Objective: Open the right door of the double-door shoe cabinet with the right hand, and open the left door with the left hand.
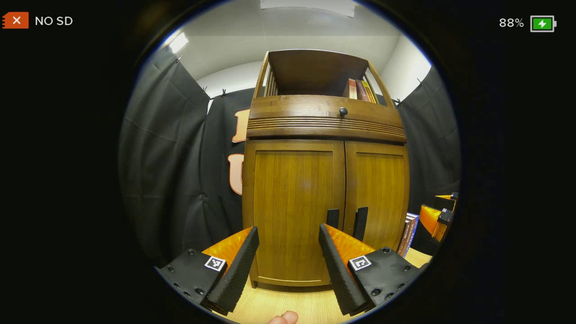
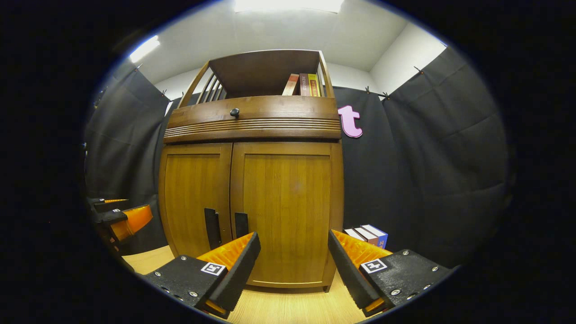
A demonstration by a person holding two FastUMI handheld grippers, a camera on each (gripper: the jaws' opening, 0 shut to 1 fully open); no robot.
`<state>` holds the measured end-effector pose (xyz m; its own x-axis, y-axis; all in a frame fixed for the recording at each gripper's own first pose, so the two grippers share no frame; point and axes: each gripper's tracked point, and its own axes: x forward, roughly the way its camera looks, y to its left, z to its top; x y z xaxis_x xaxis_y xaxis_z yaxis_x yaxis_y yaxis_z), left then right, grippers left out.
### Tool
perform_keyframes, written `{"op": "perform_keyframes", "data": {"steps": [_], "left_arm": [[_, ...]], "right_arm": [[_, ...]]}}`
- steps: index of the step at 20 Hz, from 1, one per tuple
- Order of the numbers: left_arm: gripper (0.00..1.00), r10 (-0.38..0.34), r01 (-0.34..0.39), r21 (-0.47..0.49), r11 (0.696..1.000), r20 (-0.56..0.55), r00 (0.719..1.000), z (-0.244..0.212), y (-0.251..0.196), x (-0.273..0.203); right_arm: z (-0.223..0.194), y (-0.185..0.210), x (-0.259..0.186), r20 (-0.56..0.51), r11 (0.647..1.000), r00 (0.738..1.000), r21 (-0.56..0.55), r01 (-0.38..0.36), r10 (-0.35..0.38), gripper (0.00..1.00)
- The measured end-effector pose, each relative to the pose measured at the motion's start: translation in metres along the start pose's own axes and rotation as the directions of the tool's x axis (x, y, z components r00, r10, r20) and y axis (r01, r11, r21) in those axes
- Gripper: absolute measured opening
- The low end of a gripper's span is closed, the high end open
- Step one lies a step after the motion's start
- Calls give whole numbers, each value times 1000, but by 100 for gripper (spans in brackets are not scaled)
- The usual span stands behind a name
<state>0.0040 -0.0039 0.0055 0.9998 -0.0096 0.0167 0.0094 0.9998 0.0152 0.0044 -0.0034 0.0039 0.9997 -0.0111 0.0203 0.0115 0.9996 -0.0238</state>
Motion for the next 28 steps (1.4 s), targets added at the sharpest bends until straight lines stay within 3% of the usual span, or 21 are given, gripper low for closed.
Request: {"op": "perform_keyframes", "data": {"steps": [3,8,10,15,21,25,28], "left_arm": [[82,0,0,-1,1000,4,1000,1,-1,0],[81,13,-13,-8,1000,4,1000,0,3,-10],[81,28,-28,-17,999,2,1000,1,7,-16],[82,94,-94,-36,995,-2,996,2,26,-32],[81,177,-178,-12,984,-15,984,-1,52,-48],[81,206,-206,0,978,-4,978,4,62,-51],[81,210,-210,8,978,0,978,3,63,-49]], "right_arm": [[18,4,12,43,999,999,-45,-9,11,94],[32,48,55,91,994,990,6,-112,111,93],[26,66,76,82,989,986,17,-148,146,97],[-15,100,124,5,974,974,9,-228,228,93],[-70,110,163,-101,981,977,59,-184,189,93],[-93,104,182,-144,992,982,20,-122,124,94],[-91,106,180,-111,993,988,-26,-111,107,94]]}}
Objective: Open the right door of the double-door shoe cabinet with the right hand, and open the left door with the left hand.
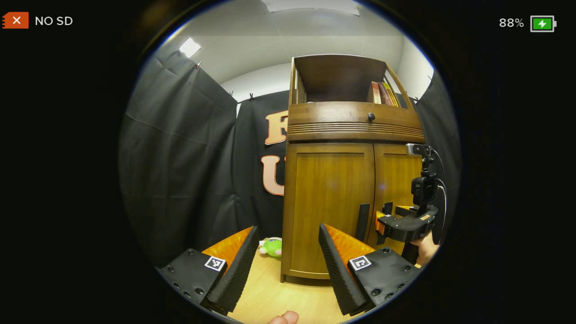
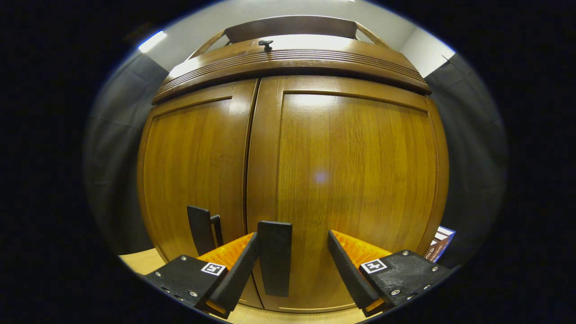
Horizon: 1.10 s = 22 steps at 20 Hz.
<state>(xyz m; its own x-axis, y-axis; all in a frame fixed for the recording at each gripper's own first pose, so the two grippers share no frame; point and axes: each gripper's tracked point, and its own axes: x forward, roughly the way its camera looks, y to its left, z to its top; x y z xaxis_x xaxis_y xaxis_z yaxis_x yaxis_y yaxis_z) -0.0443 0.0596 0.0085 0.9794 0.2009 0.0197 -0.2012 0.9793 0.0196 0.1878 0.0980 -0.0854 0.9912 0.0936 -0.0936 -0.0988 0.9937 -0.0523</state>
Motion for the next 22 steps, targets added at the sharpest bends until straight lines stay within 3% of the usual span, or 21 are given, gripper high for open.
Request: {"op": "perform_keyframes", "data": {"steps": [5,6,8,9,12,14,18,19,20,22], "left_arm": [[81,-14,14,-4,1000,-10,1000,-4,-5,4],[81,-15,15,-3,1000,-11,1000,-4,-6,5],[81,-17,17,1,1000,-10,1000,-5,-6,6],[81,-18,18,4,1000,-10,1000,-4,-6,6],[81,-19,19,6,1000,-10,1000,-4,-5,8],[81,-20,20,8,1000,-10,1000,-4,-5,8],[82,-34,34,4,999,-9,999,-3,-8,6],[81,-38,38,1,999,-11,999,-3,-9,5],[81,-42,42,-7,999,-14,999,-3,-10,5],[81,-60,60,-19,998,-26,998,-6,-15,4]], "right_arm": [[-1,2,1,3,1000,1000,4,4,-4,93],[0,2,1,7,1000,1000,2,3,-3,100],[-3,5,2,-2,1000,1000,21,-2,2,100],[-4,6,2,-12,999,1000,43,-9,9,72],[-8,21,2,-23,989,998,139,-47,50,50],[-7,24,5,-16,990,999,134,-45,48,35],[-10,23,4,-32,990,998,127,-57,62,31],[-10,22,4,-29,991,997,118,-62,66,40],[-10,22,2,-23,993,998,102,-64,67,22],[-10,22,-5,-17,993,998,100,-56,58,38]]}}
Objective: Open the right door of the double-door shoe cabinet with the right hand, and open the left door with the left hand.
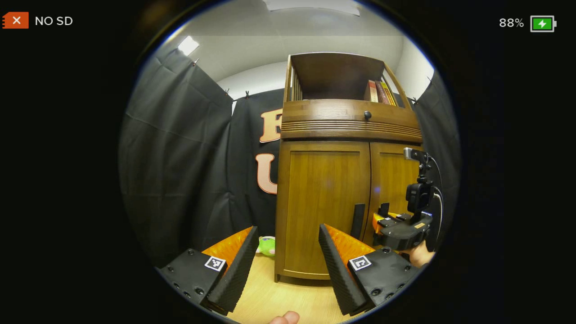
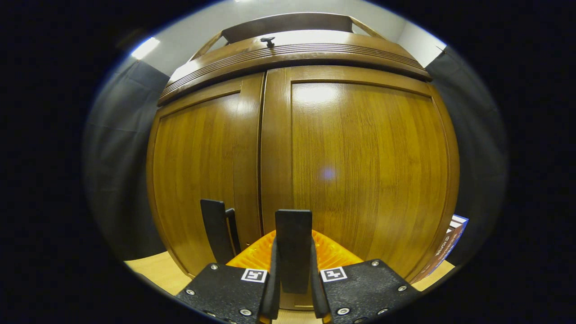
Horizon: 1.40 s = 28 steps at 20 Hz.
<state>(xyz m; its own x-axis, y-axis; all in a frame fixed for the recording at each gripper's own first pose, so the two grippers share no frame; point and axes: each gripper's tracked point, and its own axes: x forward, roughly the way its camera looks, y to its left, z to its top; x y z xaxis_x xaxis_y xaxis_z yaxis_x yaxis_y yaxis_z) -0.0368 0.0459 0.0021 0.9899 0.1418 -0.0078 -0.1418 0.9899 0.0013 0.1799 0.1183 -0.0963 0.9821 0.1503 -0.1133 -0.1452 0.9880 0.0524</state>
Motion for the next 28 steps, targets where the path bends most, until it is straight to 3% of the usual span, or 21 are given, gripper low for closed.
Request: {"op": "perform_keyframes", "data": {"steps": [1,12,22,28], "left_arm": [[81,-3,3,0,1000,-1,1000,0,-1,0],[81,-67,66,25,997,15,998,9,-31,-13],[82,-162,161,38,986,5,987,8,-82,-20],[80,-257,257,28,966,3,966,6,-125,-12]], "right_arm": [[0,-1,-4,2,1000,1000,4,-2,2,29],[-4,-5,-50,-8,999,999,28,-41,41,29],[-8,-15,-85,-8,997,997,25,-77,77,29],[-9,-26,-113,-23,993,993,52,-110,112,28]]}}
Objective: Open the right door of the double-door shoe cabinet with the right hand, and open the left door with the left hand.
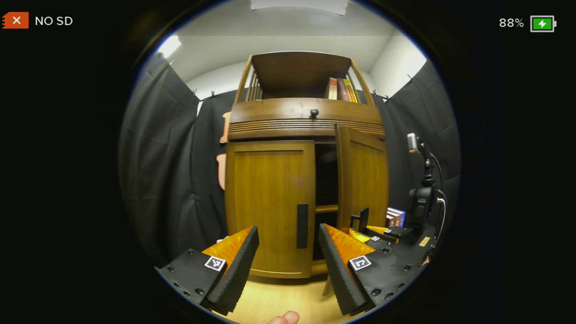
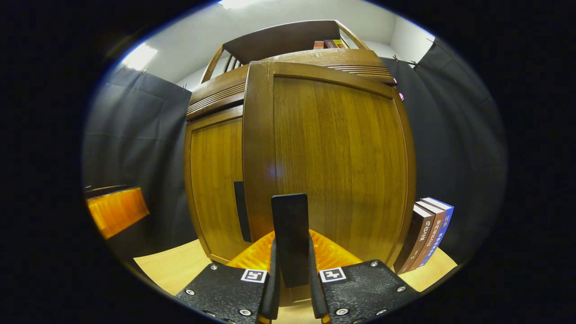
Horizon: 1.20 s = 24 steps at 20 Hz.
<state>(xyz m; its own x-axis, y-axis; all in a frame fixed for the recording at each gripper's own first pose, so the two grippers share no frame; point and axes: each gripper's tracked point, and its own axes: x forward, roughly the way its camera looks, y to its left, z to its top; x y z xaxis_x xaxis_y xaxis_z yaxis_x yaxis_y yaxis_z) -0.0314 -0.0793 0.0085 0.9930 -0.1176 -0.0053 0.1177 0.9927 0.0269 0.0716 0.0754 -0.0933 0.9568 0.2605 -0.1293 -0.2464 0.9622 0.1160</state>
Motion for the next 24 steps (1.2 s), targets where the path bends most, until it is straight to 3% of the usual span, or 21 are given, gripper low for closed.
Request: {"op": "perform_keyframes", "data": {"steps": [16,17,19,21,23,24], "left_arm": [[80,-104,104,-30,994,-11,995,-11,-50,13],[80,-106,106,-32,994,-9,994,-10,-54,13],[81,-114,114,-41,993,-10,993,-10,-60,15],[80,-123,122,-50,991,-14,992,-11,-67,16],[81,-125,124,-53,991,-18,992,-12,-72,19],[81,-129,127,-56,990,-19,992,-13,-75,19]], "right_arm": [[-9,-44,-75,-64,999,997,13,48,-47,28],[-10,-47,-78,-71,998,996,18,56,-55,20],[-22,-56,-85,-109,997,991,16,77,-75,20],[-31,-68,-97,-140,995,985,-11,101,-102,36],[-26,-78,-103,-120,991,984,-14,131,-132,33],[-24,-82,-107,-111,989,983,-25,143,-144,24]]}}
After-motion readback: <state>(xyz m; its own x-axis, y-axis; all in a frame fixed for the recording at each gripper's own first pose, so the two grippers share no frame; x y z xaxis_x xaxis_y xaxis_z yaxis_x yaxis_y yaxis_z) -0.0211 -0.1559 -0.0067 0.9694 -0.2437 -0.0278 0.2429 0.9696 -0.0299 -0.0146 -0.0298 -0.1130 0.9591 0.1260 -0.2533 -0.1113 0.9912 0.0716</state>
